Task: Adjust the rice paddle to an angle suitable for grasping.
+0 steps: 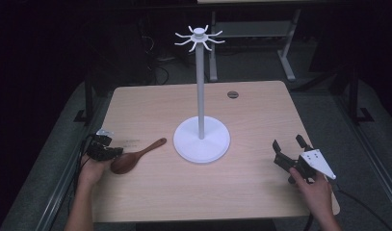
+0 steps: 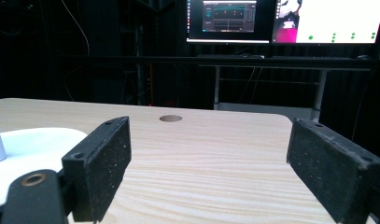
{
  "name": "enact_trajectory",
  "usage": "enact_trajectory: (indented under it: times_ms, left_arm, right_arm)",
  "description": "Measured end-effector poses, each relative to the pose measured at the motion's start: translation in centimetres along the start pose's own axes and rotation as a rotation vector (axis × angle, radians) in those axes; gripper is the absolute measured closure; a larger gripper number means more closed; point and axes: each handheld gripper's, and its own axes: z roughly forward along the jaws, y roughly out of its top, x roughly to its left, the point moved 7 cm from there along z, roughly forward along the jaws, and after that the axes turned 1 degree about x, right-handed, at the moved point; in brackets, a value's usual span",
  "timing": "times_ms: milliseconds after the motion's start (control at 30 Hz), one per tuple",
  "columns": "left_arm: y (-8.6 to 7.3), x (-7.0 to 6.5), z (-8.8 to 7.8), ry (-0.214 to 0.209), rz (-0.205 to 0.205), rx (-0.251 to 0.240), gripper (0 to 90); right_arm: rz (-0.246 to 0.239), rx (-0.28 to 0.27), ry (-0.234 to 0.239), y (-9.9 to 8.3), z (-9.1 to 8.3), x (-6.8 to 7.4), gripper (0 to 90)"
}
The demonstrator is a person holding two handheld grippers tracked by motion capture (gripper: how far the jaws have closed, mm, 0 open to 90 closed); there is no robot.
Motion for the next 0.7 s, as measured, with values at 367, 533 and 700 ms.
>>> enact_trajectory:
  times_ms: [367,533,700]
  left_arm:
    - [-1.4,-1.6,-0.9,-0.033,0.017,0.001,89.7]
    - [-2.0,-2.7,-1.2,-0.062,0.022,-0.001,89.8]
    - [-2.5,-4.0,-1.7,-0.085,0.042,0.000,89.7]
  right_arm:
    - [0.000,0.000,0.000,0.0,0.0,0.0,13.1]
    - [0.000,0.000,0.000,0.0,0.0,0.0,13.1]
    - [0.001,0.000,0.000,0.0,0.0,0.0,13.1]
